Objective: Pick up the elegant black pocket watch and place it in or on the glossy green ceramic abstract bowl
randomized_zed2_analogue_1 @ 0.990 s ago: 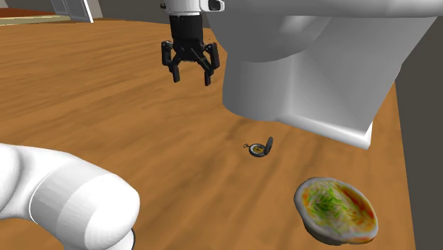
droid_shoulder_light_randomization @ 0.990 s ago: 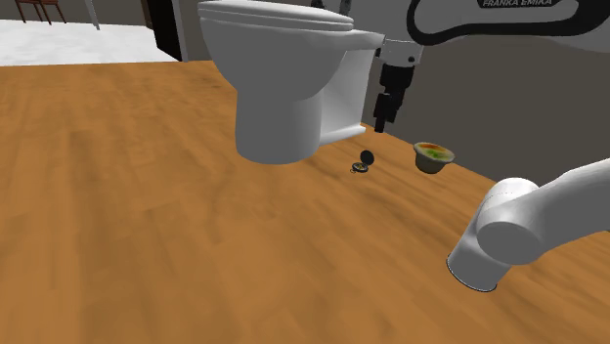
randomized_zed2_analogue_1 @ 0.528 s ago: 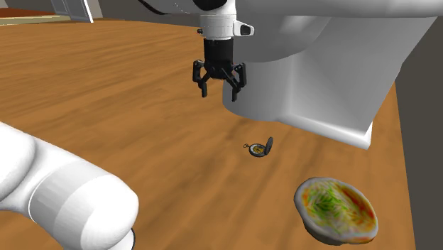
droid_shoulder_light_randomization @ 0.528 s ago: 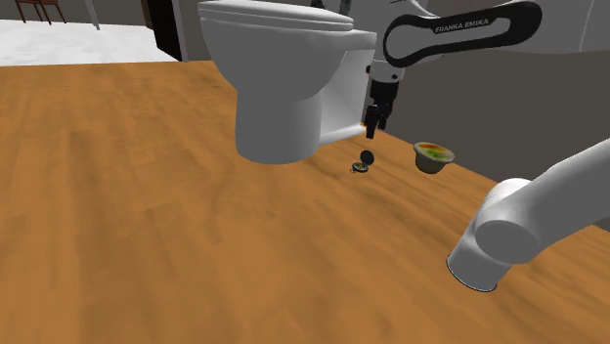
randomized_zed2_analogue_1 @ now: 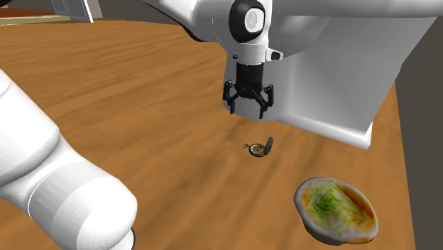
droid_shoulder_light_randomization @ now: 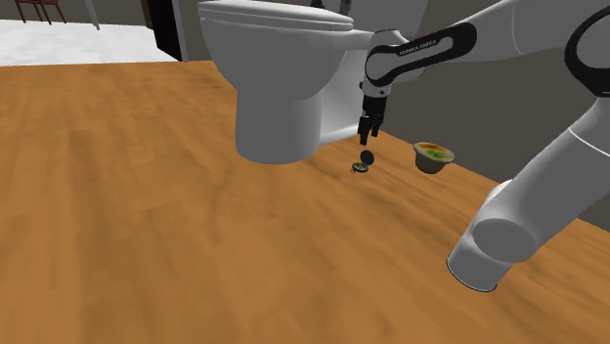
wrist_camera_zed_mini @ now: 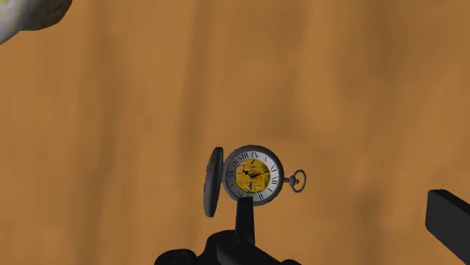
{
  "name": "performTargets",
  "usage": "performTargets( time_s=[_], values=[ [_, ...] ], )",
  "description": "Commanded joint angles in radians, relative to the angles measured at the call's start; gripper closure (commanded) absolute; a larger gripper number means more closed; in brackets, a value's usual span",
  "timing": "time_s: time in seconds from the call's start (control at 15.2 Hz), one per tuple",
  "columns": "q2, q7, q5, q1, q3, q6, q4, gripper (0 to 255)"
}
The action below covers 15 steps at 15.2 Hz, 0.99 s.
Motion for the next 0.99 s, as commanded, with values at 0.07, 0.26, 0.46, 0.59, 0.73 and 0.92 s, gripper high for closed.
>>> performTargets(
  time_s=[0.07, 0.26, 0.46, 0.59, 0.73, 0.92],
  values=[
    [0.1, -0.038, 0.011, -0.013, -0.029, 0.048, 0.045, 0],
    [0.208, -0.08, 0.032, -0.03, -0.054, 0.09, 0.102, 0],
    [0.318, -0.124, 0.061, -0.052, -0.074, 0.123, 0.17, 0],
    [0.342, -0.132, 0.067, -0.057, -0.075, 0.14, 0.173, 0],
    [0.352, -0.134, 0.07, -0.059, -0.076, 0.166, 0.158, 0],
    [0.369, -0.138, 0.075, -0.062, -0.076, 0.205, 0.136, 0]
  ],
)
